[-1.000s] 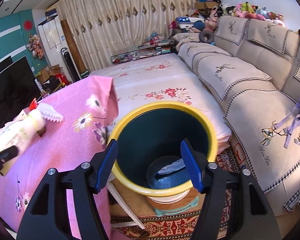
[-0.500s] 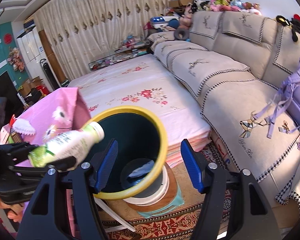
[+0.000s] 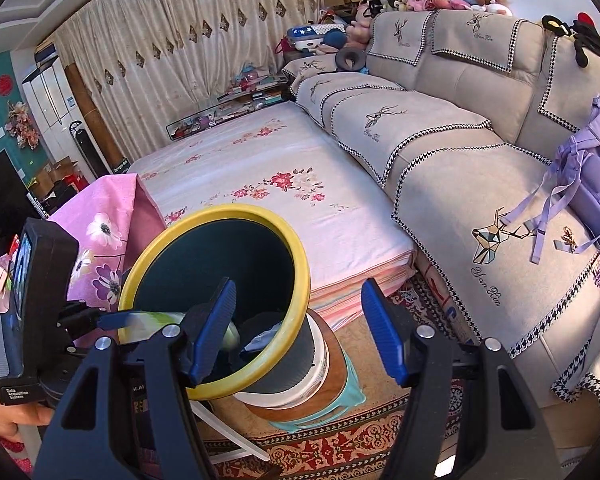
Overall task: Collect trash
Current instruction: 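Carry the bottle with the left gripper over the yellow bin and release, then return the left tool to the table while the right gripper grasps the white foam net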
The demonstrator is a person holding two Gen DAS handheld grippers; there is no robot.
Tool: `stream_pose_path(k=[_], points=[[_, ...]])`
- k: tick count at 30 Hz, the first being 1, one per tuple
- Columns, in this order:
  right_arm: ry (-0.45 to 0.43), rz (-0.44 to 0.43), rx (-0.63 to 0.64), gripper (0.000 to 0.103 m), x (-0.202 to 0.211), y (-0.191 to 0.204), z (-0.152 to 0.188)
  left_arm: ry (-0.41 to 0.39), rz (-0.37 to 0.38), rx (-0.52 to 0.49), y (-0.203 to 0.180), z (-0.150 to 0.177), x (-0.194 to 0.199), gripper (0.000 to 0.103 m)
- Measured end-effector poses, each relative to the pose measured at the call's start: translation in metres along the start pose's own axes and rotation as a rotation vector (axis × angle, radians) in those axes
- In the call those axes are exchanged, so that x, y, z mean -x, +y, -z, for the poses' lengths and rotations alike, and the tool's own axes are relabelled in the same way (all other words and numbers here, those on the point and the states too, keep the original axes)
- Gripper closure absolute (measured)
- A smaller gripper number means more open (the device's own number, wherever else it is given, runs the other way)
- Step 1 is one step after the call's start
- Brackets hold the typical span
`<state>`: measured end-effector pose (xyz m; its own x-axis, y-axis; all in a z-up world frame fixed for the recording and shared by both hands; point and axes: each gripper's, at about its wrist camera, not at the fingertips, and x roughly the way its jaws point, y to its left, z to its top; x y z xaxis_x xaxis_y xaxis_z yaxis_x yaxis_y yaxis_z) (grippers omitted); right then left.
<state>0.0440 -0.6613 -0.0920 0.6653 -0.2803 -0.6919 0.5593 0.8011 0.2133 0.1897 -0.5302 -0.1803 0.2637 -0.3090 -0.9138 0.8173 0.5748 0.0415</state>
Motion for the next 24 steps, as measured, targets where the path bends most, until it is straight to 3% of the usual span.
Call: stream_pose_path(k=[7, 13, 19, 24], points=[[-0.016, -0.024, 0.017, 0.041, 0.012, 0.013, 0.003, -0.127, 0.019, 0.055, 0.014, 0.020, 0.058, 0.030], [-0.009, -0.061, 0.070, 0.041, 0.015, 0.044, 0.007, -0.281, -0.021, 0.151, 0.057, 0.069, 0.125, 0.022], [0.009, -0.123, 0.159, 0.041, 0.015, 0.102, 0.009, -0.445, -0.175, 0.267, 0.122, 0.136, 0.184, 0.014], [0.026, -0.196, 0.241, 0.041, 0.011, 0.163, 0.006, -0.490, -0.307, 0.380, 0.188, 0.188, 0.206, 0.013]])
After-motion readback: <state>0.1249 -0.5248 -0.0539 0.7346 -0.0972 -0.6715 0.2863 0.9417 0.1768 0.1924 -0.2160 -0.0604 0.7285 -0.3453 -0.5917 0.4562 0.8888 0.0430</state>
